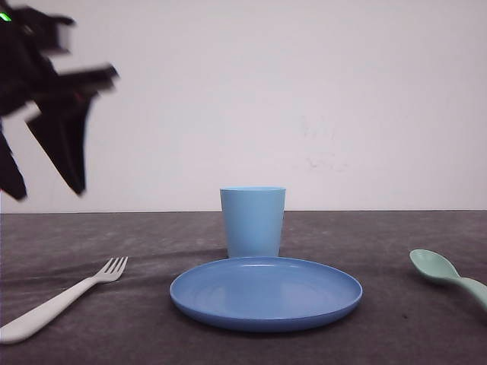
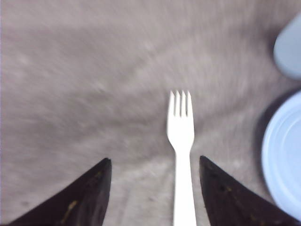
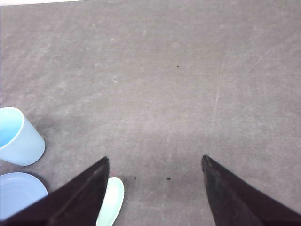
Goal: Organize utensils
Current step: 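Lower the left gripper onto the white fork handle and close it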
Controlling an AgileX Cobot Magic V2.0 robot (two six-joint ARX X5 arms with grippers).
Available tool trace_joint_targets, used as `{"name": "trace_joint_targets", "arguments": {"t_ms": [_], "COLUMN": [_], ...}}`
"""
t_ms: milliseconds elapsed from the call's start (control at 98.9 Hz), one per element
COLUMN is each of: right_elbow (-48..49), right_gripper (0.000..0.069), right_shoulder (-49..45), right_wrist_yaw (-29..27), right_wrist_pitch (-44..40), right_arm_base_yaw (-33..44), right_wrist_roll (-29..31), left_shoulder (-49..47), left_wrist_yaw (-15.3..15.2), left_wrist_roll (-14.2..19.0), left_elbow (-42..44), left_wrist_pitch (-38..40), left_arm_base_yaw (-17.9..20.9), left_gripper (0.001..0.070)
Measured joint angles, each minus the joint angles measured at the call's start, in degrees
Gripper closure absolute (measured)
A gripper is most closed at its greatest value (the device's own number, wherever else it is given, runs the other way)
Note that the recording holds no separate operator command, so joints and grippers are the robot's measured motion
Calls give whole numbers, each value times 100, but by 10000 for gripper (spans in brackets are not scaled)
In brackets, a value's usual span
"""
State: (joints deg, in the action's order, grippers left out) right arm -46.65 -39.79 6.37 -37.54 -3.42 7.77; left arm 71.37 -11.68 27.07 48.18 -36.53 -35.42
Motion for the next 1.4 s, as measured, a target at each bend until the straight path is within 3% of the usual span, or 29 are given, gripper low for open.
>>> {"name": "trace_joint_targets", "arguments": {"t_ms": [243, 657, 910, 1122, 1395], "right_elbow": [0, 0, 0, 0, 0], "right_gripper": [302, 302, 302, 302, 302], "right_shoulder": [0, 0, 0, 0, 0], "right_wrist_yaw": [-9, -15, -15, -15, -15], "right_wrist_pitch": [-72, -85, -85, -85, -92], "right_arm_base_yaw": [-2, 0, -2, 0, 0], "right_wrist_roll": [0, 0, 0, 0, 0], "left_shoulder": [846, 1364, 1591, 1663, 1674], "left_wrist_yaw": [-175, -190, -192, -160, -195], "left_wrist_roll": [256, 354, 385, 387, 385], "left_elbow": [-7, -24, -26, -13, -4], "left_wrist_pitch": [234, 595, 627, 748, 793], "left_arm_base_yaw": [-527, -581, -581, -612, -612], "left_gripper": [355, 362, 460, 647, 663]}}
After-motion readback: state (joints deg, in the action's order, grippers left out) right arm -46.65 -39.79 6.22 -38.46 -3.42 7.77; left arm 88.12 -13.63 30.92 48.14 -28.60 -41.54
